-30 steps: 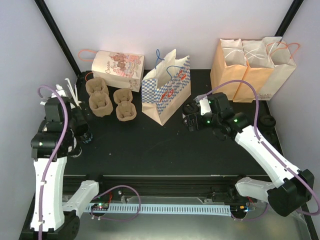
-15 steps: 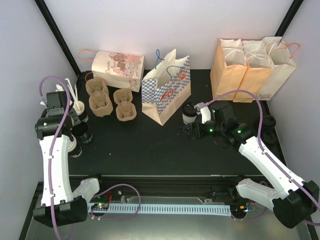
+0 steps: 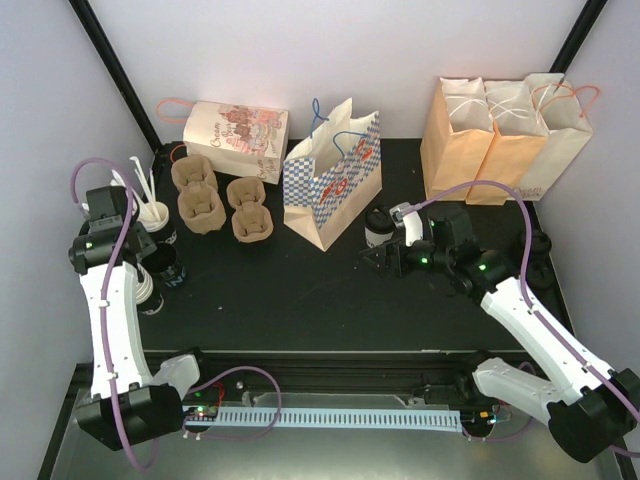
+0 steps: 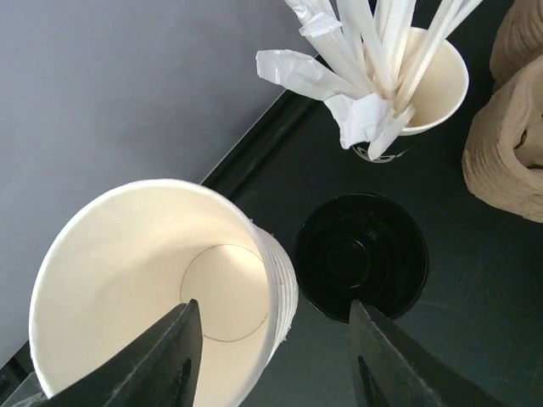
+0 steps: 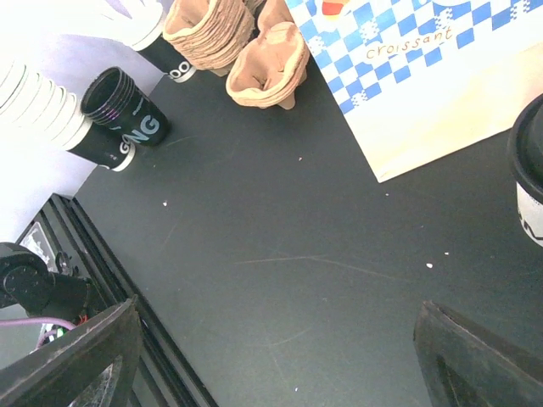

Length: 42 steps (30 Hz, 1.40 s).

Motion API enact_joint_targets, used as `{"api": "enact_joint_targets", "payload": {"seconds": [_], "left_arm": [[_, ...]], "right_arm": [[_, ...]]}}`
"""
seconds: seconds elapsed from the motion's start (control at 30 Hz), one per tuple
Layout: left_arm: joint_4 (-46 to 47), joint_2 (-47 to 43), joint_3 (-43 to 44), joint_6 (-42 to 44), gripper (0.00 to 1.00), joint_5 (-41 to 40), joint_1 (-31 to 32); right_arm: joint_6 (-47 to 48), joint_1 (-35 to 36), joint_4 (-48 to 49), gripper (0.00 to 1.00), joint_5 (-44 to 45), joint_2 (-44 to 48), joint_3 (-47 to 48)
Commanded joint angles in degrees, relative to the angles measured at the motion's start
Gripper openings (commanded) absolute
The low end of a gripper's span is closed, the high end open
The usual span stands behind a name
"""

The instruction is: Pack the takeout coffee

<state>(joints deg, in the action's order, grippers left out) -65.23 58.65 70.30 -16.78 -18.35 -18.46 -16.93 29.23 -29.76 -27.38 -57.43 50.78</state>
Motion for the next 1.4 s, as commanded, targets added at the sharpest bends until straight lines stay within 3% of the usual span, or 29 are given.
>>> {"api": "enact_joint_targets", "payload": {"seconds": [0.0,0.37,0.63,1.37], "left_arm": [[2.52,-0.11,0.41,-1.42,0.48,1.53,-1.94],[5.51,1.04,-2.51,-1.07,0.38,6.36,-4.76],[5.51,1.10,-1.84,-0.45,0.02,5.65,-4.85],[-0.82,-3.24,8.94,0.77,0.01,-0.23,-4.75]], "right_arm": [[-0.75,0.30,1.76,0.90,-1.45,0.66,-0.23],[-1.30,0.37,2.65,0.90,-3.60,-0.68,0.77],[-1.54,0.30,3.28,0.90,-4.56,-1.18,0.85],[-1.79,0.48,3.14,0.89,-5.42,-2.95,1.52]]}}
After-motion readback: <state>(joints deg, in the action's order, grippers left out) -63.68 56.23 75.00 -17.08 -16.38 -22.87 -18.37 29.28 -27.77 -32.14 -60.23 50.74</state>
